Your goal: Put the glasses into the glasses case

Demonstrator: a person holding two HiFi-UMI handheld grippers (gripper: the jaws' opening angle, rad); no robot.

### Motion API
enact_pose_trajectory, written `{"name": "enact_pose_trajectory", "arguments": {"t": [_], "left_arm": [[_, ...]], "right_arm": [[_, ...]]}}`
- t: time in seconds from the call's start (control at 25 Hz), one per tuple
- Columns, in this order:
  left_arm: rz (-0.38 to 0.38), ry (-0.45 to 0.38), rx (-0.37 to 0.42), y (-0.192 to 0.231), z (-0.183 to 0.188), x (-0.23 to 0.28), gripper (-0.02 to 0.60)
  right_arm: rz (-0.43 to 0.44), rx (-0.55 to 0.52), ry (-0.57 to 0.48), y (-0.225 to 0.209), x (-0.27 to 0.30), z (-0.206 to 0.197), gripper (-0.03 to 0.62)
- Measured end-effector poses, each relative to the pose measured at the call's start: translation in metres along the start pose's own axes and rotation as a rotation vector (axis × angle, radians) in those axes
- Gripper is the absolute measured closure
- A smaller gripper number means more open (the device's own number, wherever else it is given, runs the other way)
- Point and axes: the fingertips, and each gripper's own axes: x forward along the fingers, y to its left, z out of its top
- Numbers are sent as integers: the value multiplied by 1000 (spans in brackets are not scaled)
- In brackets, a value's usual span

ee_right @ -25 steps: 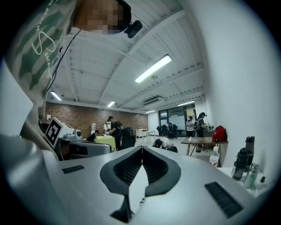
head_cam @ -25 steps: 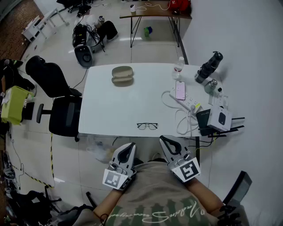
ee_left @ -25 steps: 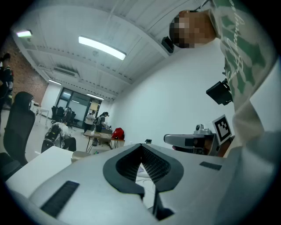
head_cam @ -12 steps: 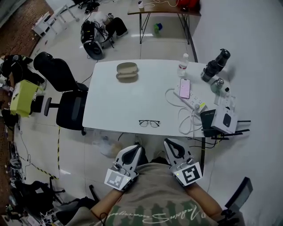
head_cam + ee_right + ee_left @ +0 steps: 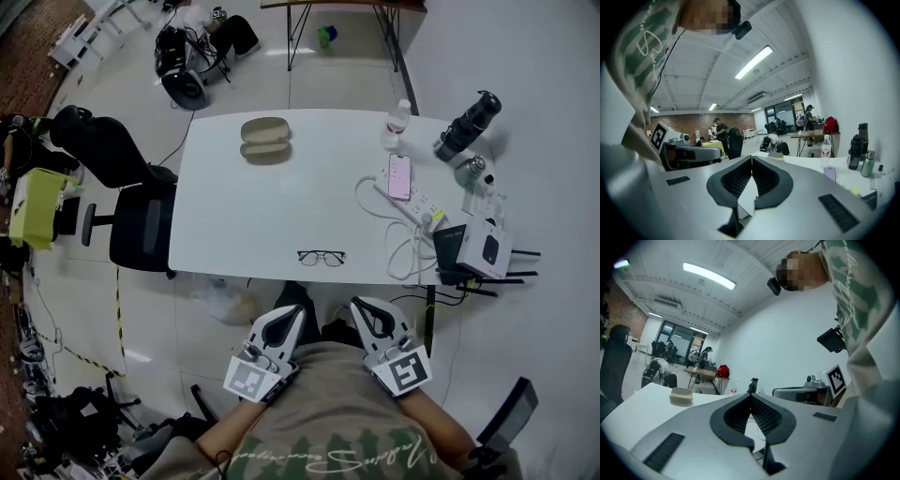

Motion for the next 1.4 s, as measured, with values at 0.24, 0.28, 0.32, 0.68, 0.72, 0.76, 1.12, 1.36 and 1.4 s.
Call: {"name": "enact_pose_trajectory", "arguments": {"t": [0.24, 0.28, 0.32, 0.68, 0.72, 0.76, 1.12, 1.36, 1.4], "left_arm": [[-19, 1, -53, 57, 16, 13, 577], [-30, 5, -57, 66, 17, 14, 577], [-41, 5, -62, 76, 19, 16, 577], [-101, -18, -35, 135, 40, 25, 577], [-111, -18, -17, 137, 42, 25, 577], [-124, -13, -6, 138, 42, 25, 577], [-132, -7, -8, 145, 48, 51, 577], [-33, -26, 137, 159, 57, 65, 577], [-7, -39, 162, 162, 61, 67, 577]], "right_arm": [[-90, 3, 45, -13, 40, 11, 582], [-95, -2, 49, -13, 49, 13, 582], [-102, 6, 55, -14, 58, 13, 582], [-171, 82, 23, -12, 114, 33, 582], [-183, 104, 23, -13, 117, 33, 582], [-187, 132, 16, -13, 118, 33, 582], [-72, 46, 179, -35, 134, 16, 582], [50, 21, 334, -46, 149, -17, 580], [63, 36, 351, -47, 153, -20, 580]]}}
